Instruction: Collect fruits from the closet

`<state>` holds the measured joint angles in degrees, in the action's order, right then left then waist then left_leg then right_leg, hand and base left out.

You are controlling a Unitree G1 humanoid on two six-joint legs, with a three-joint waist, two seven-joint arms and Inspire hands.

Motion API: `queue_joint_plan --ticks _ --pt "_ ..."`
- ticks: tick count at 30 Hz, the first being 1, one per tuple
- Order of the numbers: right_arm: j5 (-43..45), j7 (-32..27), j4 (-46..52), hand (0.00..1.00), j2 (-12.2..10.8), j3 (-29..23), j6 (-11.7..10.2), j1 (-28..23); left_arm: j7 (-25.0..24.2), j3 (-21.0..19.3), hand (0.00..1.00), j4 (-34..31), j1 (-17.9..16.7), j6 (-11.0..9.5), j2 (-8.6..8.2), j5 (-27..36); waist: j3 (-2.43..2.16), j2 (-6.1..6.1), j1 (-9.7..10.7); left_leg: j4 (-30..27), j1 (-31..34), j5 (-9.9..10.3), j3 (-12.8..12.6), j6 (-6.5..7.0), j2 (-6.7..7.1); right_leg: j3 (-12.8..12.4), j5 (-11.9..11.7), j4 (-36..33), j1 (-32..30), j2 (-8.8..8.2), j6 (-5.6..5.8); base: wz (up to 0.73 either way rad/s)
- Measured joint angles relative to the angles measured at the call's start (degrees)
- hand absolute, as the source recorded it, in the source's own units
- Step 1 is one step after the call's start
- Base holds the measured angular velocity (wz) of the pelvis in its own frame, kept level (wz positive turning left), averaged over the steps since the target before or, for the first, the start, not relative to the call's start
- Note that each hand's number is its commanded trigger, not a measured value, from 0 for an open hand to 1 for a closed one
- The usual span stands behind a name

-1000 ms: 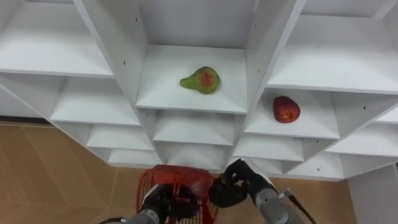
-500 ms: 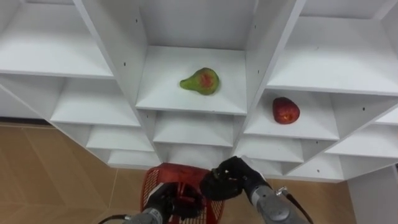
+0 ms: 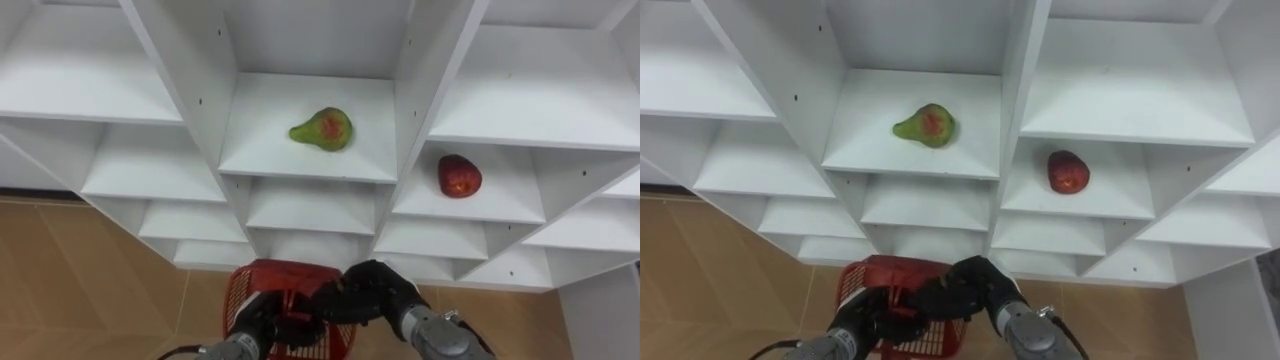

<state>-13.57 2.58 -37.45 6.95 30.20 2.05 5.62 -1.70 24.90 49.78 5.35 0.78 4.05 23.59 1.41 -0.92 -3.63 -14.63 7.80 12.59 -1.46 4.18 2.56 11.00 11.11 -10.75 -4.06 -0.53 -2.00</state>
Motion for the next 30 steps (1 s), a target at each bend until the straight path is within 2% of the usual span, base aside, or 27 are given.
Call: queue_joint_plan --ticks 1,2,10,13,19,24,30 --pt "0.0 0.1 0.0 0.45 0.0 0.0 0.0 0.0 0.0 0.0 1.00 0.0 0.0 0.1 -0.02 0.6 0.00 0.01 0.0 0.0 0.0 0.0 0.0 0.00 0.00 0.0 0.0 0.0 0.0 0.00 0.00 0.00" --pt "-0.1 0.1 -0.2 0.00 0.0 0.0 0.0 0.0 0.0 0.0 1.00 0.0 0.0 0.1 -0.05 1.5 -0.01 0.01 0.0 0.0 0.0 0.0 0.0 0.00 0.00 0.0 0.0 0.0 0.0 0.00 0.00 0.00" --pt "-2.2 0.1 -0.7 0.00 0.1 -0.3 -0.2 0.1 0.0 0.0 1.00 0.0 0.0 1.4 0.37 3.8 -0.12 -0.05 0.1 0.0 -0.2 0.0 -0.1 0.00 -0.02 -0.1 0.0 0.0 0.1 0.00 0.00 0.00" --pt "-2.1 0.1 -2.0 0.00 0.0 -0.4 -0.2 0.1 0.1 0.0 1.00 0.0 0.0 1.6 0.90 3.8 -0.44 -0.12 0.2 0.0 -0.2 0.0 -0.1 0.00 -0.02 0.0 0.0 0.0 0.1 -0.01 0.00 0.00" --pt "-1.7 -0.1 -2.5 0.00 0.4 -1.7 -0.2 -0.1 0.5 -1.7 1.00 -0.9 0.0 1.7 1.10 3.8 -0.52 -0.03 0.2 0.0 -0.2 0.0 -0.1 0.02 -0.01 0.0 0.0 -0.1 0.1 -0.03 0.00 0.00" --pt "-1.1 -1.2 -2.5 0.00 0.7 -2.6 -0.2 -0.5 1.5 -2.7 1.00 -3.1 -0.1 1.7 1.30 3.8 -0.87 0.33 0.3 0.0 -0.6 -0.1 -0.1 0.05 -0.01 0.0 0.0 0.0 0.5 -0.03 0.00 0.00" --pt "-1.6 -1.3 -3.2 0.00 0.4 -2.2 -0.1 -1.4 1.7 -2.2 1.00 -3.6 -0.1 1.6 1.09 3.9 -0.98 0.47 0.3 0.0 -1.0 -0.1 0.0 0.05 0.00 0.1 0.0 0.1 1.1 -0.02 0.00 0.00"
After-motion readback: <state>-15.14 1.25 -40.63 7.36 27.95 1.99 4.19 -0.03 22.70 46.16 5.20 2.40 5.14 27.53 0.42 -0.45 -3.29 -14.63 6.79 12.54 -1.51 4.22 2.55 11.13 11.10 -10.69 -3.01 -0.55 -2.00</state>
